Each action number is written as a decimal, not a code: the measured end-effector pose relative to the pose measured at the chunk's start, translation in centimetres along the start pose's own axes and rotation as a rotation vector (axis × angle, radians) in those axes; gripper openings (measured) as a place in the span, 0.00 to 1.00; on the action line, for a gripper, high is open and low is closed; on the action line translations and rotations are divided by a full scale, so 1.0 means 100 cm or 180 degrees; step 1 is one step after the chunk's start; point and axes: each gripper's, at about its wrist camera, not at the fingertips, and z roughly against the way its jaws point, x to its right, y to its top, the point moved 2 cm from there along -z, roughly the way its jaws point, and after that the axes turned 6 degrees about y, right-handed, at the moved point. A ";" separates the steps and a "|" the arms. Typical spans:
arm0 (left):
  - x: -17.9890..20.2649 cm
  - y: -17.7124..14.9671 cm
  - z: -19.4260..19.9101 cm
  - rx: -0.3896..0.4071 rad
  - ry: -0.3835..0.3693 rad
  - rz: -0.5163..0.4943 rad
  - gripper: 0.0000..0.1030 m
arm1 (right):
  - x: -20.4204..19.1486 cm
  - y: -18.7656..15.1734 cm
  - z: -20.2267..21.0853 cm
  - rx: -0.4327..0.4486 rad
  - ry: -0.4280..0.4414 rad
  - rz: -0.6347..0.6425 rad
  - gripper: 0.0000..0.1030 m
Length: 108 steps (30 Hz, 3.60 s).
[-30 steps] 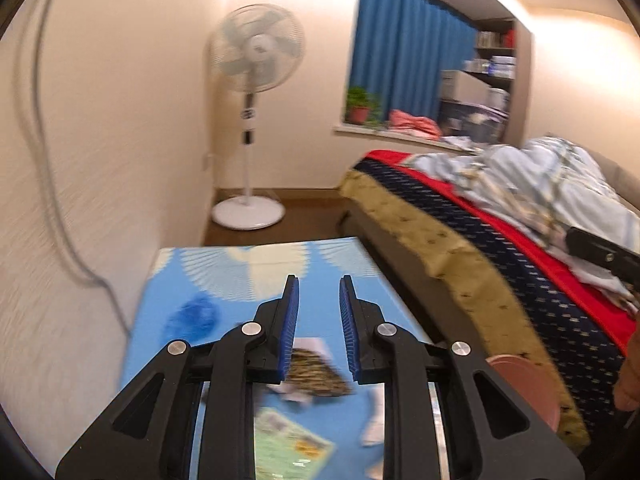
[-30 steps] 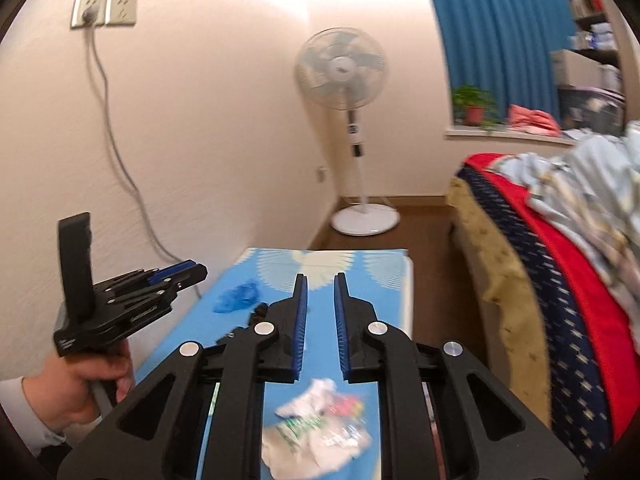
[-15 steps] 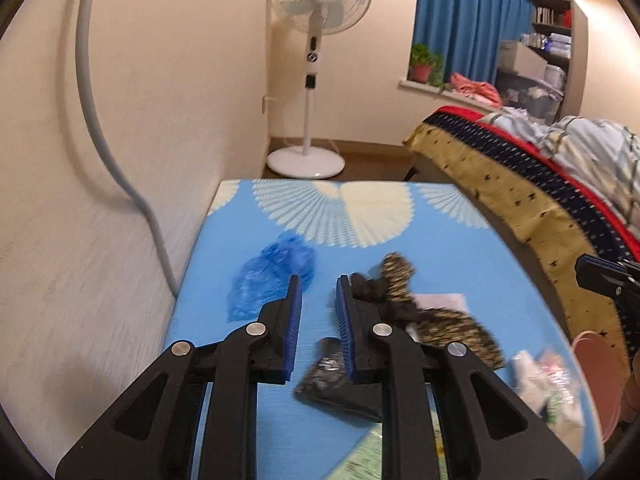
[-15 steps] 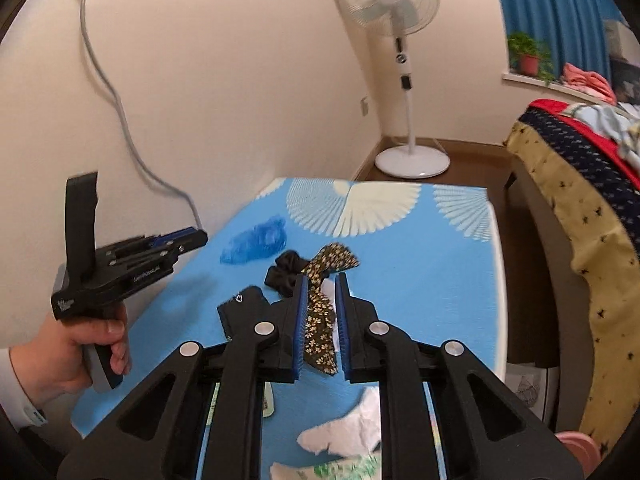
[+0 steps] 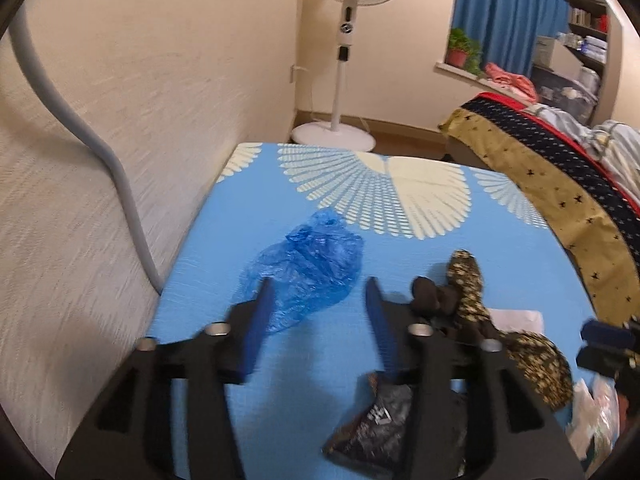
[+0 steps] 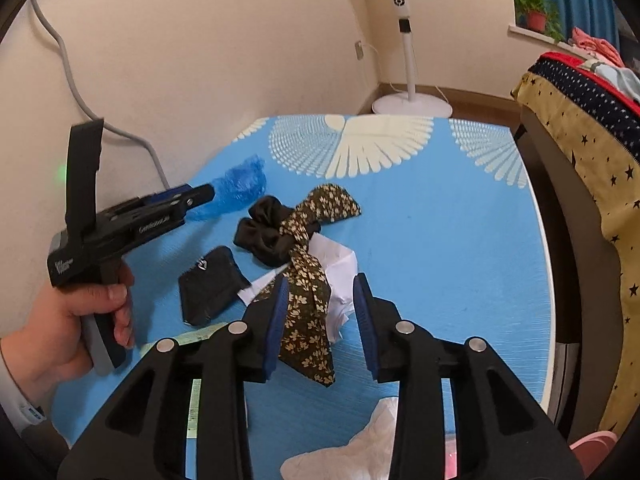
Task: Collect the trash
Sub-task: 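Close right tool on patterned ribbon while left tool closes on blue plastic bag, then carry ribbon in right tool and blue bag in left tool over pink bin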
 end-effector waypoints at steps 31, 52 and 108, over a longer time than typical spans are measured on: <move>0.015 0.019 0.029 -0.0138 -0.0064 0.0134 0.01 | -0.026 0.045 0.063 0.0429 0.0192 0.0086 0.00; 0.062 0.002 0.146 0.0208 -0.0263 0.0141 0.01 | -0.017 0.038 0.186 0.0964 0.0012 -0.0066 0.00; 0.305 -0.191 0.205 -0.0094 -0.1277 -0.0666 0.01 | 0.112 -0.154 0.325 0.1031 -0.1517 -0.1048 0.00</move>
